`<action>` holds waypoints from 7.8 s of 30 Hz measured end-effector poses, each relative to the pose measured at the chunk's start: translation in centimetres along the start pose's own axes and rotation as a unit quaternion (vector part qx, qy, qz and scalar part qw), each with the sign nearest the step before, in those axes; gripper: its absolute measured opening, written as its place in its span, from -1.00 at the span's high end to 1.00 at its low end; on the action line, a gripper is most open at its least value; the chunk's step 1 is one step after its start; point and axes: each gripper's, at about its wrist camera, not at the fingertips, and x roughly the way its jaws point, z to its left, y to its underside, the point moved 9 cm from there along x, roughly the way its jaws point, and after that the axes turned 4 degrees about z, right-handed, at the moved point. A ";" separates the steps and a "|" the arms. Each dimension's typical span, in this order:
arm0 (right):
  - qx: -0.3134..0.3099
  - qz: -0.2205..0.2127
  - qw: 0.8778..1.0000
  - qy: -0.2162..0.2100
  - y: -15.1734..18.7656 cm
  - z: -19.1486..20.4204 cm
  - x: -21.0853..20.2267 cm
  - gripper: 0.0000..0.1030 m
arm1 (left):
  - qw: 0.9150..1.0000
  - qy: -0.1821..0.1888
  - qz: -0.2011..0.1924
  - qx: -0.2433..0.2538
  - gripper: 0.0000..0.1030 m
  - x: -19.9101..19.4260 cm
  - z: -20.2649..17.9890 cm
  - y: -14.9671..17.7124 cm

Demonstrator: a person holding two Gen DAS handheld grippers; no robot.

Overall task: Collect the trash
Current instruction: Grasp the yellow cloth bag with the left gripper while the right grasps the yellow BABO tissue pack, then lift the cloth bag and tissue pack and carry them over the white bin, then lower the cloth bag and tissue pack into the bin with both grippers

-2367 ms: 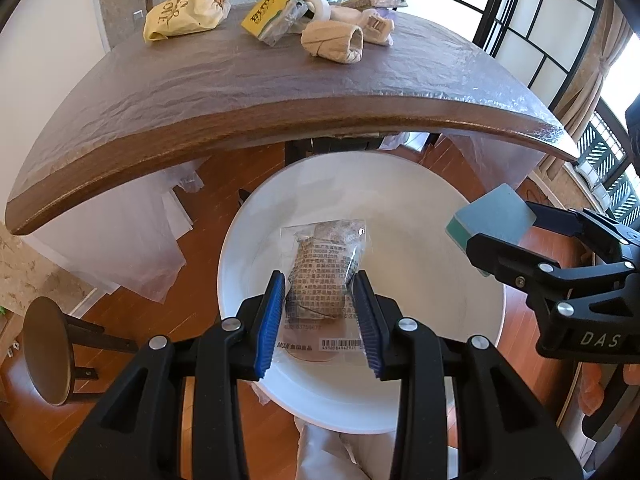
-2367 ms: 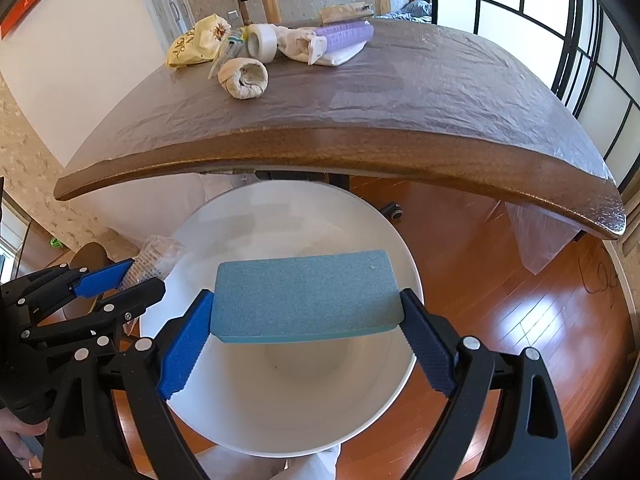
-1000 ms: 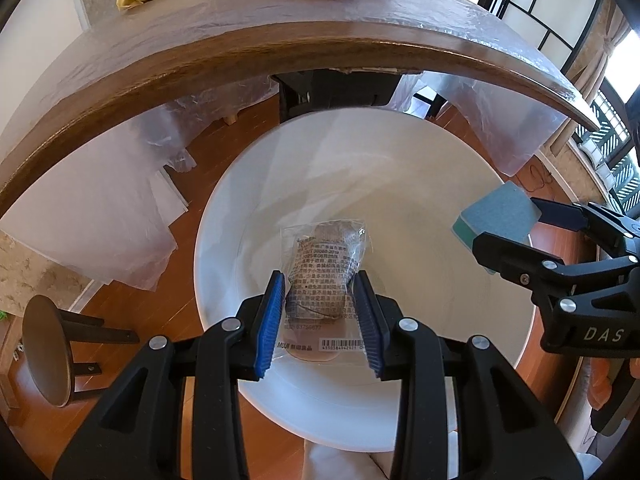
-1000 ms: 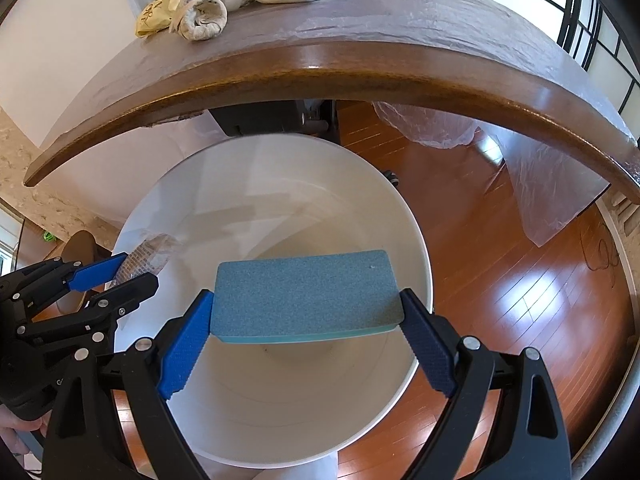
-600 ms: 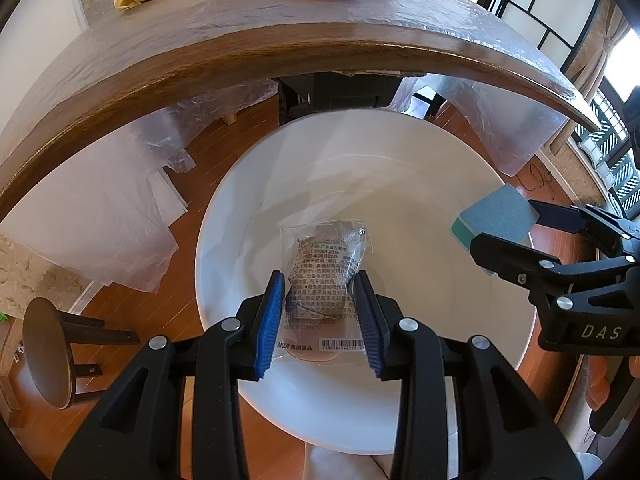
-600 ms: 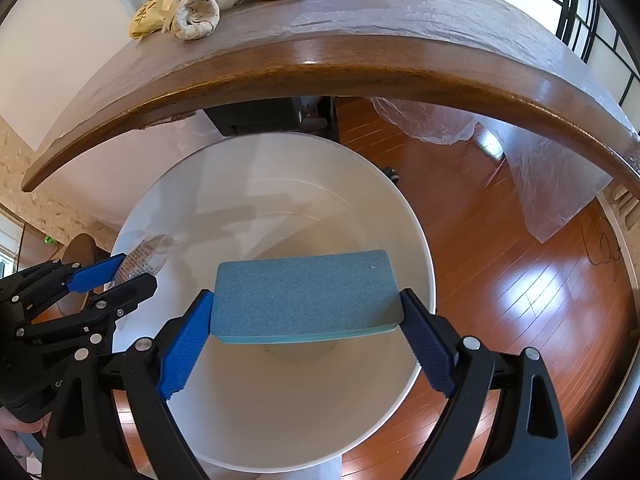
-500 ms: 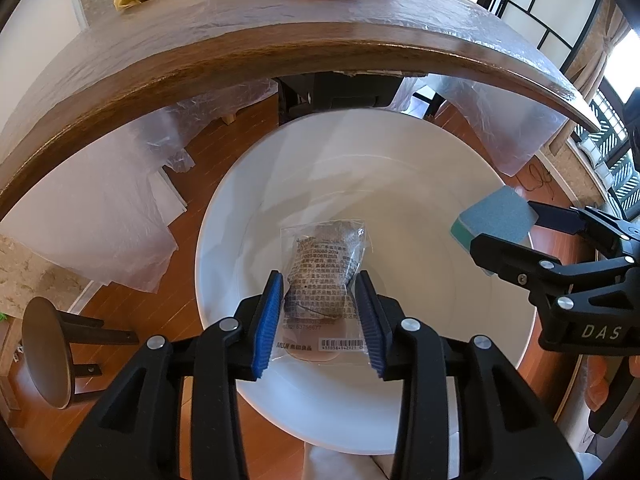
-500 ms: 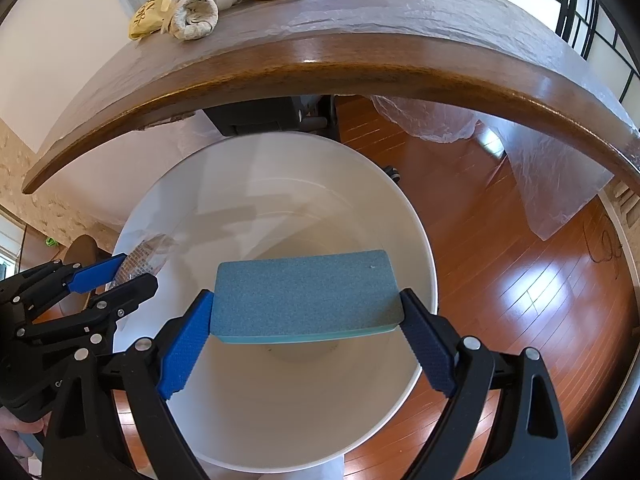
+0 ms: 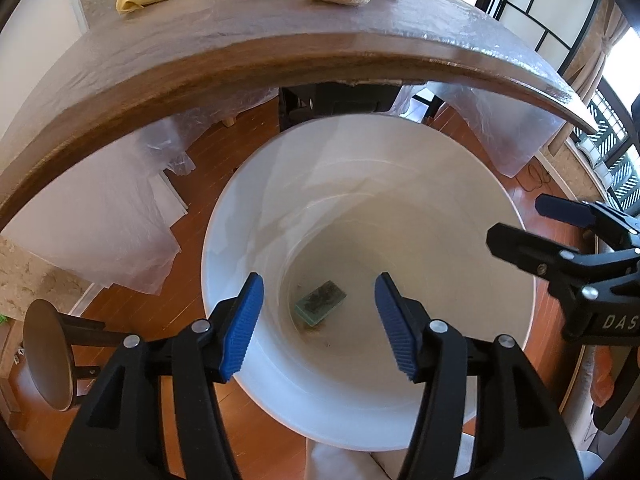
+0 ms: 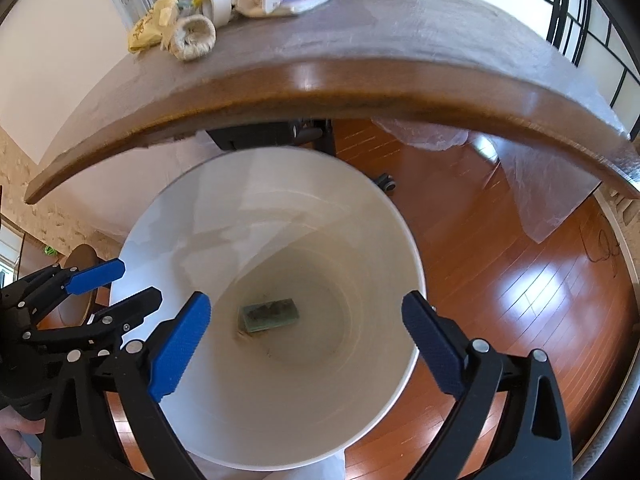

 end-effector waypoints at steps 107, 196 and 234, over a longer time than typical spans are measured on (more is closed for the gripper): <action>-0.005 -0.134 0.990 -0.054 -23.7 -1.6 -3.5 -0.05 | 0.975 0.022 -0.177 -0.131 -0.25 -7.4 13.1 -22.9; 0.021 -0.031 0.996 -0.086 2.2 0.4 -5.0 -0.05 | 0.994 0.024 -0.069 -0.076 -0.25 -5.8 -0.2 0.4; 0.025 -0.007 0.996 -0.081 2.8 -0.1 -2.6 -0.05 | 0.997 0.012 -0.034 -0.070 -0.25 -2.6 0.2 1.4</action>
